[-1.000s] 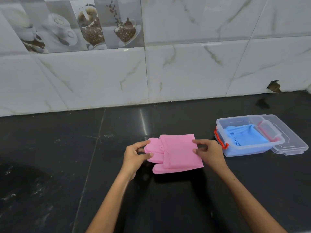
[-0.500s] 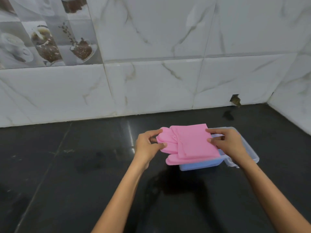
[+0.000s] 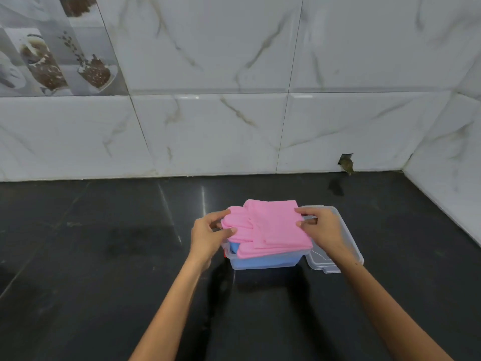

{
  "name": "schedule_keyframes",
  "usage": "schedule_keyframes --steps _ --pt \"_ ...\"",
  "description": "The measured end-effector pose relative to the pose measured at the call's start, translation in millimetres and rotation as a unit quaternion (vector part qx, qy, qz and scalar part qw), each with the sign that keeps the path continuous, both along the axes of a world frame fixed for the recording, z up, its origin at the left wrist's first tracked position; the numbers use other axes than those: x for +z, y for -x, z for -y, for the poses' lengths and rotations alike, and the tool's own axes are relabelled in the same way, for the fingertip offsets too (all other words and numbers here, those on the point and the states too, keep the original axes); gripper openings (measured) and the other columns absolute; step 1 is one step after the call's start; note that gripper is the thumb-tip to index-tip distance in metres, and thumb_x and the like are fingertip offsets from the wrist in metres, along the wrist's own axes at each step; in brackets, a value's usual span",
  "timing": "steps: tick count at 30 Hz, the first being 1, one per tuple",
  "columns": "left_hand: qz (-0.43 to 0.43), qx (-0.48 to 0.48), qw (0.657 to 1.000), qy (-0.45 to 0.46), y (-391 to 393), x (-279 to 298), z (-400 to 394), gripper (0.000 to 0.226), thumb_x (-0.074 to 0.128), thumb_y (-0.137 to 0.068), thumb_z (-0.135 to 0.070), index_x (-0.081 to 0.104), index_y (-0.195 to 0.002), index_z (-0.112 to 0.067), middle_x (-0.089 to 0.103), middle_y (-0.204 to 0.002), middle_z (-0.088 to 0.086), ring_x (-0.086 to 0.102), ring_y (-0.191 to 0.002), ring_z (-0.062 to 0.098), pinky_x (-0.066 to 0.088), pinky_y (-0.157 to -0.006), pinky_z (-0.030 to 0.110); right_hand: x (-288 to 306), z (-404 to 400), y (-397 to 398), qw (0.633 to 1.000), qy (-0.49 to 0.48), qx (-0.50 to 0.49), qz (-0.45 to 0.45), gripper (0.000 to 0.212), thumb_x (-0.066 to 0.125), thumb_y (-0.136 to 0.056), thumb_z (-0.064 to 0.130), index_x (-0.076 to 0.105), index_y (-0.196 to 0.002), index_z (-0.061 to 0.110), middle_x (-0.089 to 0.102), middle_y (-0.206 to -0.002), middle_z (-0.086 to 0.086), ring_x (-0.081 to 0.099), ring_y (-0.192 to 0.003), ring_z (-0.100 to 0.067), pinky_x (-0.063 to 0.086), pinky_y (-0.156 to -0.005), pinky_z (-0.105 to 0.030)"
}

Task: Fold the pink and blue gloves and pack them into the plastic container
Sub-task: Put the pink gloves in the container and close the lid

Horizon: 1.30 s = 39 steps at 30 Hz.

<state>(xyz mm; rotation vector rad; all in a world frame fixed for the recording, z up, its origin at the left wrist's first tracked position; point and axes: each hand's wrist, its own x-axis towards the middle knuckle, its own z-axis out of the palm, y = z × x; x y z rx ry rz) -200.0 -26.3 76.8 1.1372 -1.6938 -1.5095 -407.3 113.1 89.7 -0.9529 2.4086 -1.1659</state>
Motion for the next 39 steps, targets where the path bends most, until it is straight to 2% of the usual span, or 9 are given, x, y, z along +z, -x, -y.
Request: schedule_keyframes --steps 6,9,10,12,15,18,20,32,39 --pt "0.071 -0.003 0.997 0.022 -6.6 0.2 -1.7 0.052 0.080 -0.070 0.001 0.066 -0.118 -0.013 0.072 -0.099 0.008 0.065 -0.083 0.019 0.057 -0.084 0.037 -10.2 10.2 -0.8 0.997 -0.060 0.010 -0.045 0.036 0.065 -0.086 0.011 0.063 -0.121 0.017 0.066 -0.116 -0.010 0.061 -0.085 -0.017 0.050 -0.081 -0.030" --pt "0.160 -0.046 0.981 0.100 -8.5 7.8 -0.2 0.059 0.083 -0.070 -0.019 0.061 -0.126 -0.016 0.067 -0.113 0.011 0.062 -0.103 0.023 0.049 -0.094 0.032 -10.5 12.0 -4.3 0.979 -0.135 0.044 -0.147 0.037 0.057 -0.091 0.018 0.055 -0.129 0.019 0.057 -0.129 -0.008 0.057 -0.108 -0.022 0.046 -0.091 -0.033" --pt "0.205 -0.057 0.965 0.156 -4.9 11.6 -0.4 0.062 0.080 -0.073 -0.029 0.057 -0.130 -0.018 0.058 -0.128 0.012 0.053 -0.118 0.026 0.041 -0.101 0.034 -10.3 13.7 -6.1 0.969 -0.138 0.058 -0.194 0.039 0.055 -0.093 0.021 0.052 -0.131 0.020 0.051 -0.137 -0.007 0.052 -0.119 -0.023 0.044 -0.096 -0.035" --pt "0.291 -0.093 0.908 0.288 9.0 18.2 -2.2 0.064 0.060 -0.087 -0.045 0.040 -0.143 -0.022 0.023 -0.156 0.012 0.019 -0.143 0.030 0.022 -0.114 0.042 -9.2 19.7 -11.6 0.956 -0.117 0.119 -0.240 0.044 0.049 -0.096 0.029 0.042 -0.139 0.022 0.033 -0.152 -0.007 0.032 -0.137 -0.024 0.033 -0.109 -0.039" --pt "0.365 -0.228 0.809 0.401 32.5 12.9 -8.4 0.063 0.029 -0.100 -0.045 0.007 -0.152 -0.018 -0.016 -0.158 0.008 -0.014 -0.146 0.023 -0.001 -0.118 0.040 -15.3 29.4 -19.6 0.923 -0.161 0.252 -0.242 0.055 0.034 -0.099 0.038 0.016 -0.149 0.022 -0.001 -0.160 -0.006 0.001 -0.147 -0.022 0.008 -0.119 -0.039" --pt "0.420 -0.331 0.747 0.395 41.8 -3.5 -12.1 0.064 0.020 -0.102 -0.042 -0.010 -0.150 -0.013 -0.023 -0.156 0.009 -0.021 -0.145 0.019 -0.010 -0.117 0.034 -28.8 29.8 -18.0 0.898 -0.232 0.293 -0.232 0.059 0.026 -0.100 0.043 0.000 -0.149 0.022 -0.017 -0.158 -0.006 -0.011 -0.146 -0.021 -0.002 -0.118 -0.039" --pt "0.447 -0.353 0.725 0.389 43.5 -11.2 -9.9 0.064 0.019 -0.102 -0.041 -0.013 -0.149 -0.011 -0.025 -0.156 0.010 -0.022 -0.144 0.019 -0.013 -0.115 0.032 -36.1 28.8 -14.9 0.886 -0.266 0.291 -0.245 0.061 0.022 -0.100 0.044 -0.007 -0.148 0.022 -0.022 -0.156 -0.005 -0.015 -0.145 -0.020 -0.006 -0.117 -0.037" --pt "0.547 -0.454 0.633 0.307 71.6 -13.5 5.0 0.067 0.017 -0.101 -0.041 -0.019 -0.146 -0.007 -0.029 -0.154 0.010 -0.024 -0.143 0.020 -0.012 -0.116 0.035 -42.0 40.9 -10.4 0.815 -0.436 0.322 -0.206 0.065 0.014 -0.099 0.049 -0.020 -0.146 0.019 -0.031 -0.153 -0.005 -0.023 -0.143 -0.022 -0.013 -0.116 -0.039" --pt "0.585 -0.481 0.597 0.264 89.2 -18.3 8.8 0.072 0.027 -0.101 -0.035 -0.022 -0.145 -0.007 -0.031 -0.154 0.008 -0.024 -0.144 0.021 -0.011 -0.117 0.037 -37.6 55.5 -9.7 0.775 -0.509 0.342 -0.154 0.075 0.022 -0.097 0.052 -0.023 -0.144 0.015 -0.033 -0.152 -0.009 -0.024 -0.142 -0.027 -0.011 -0.116 -0.042"
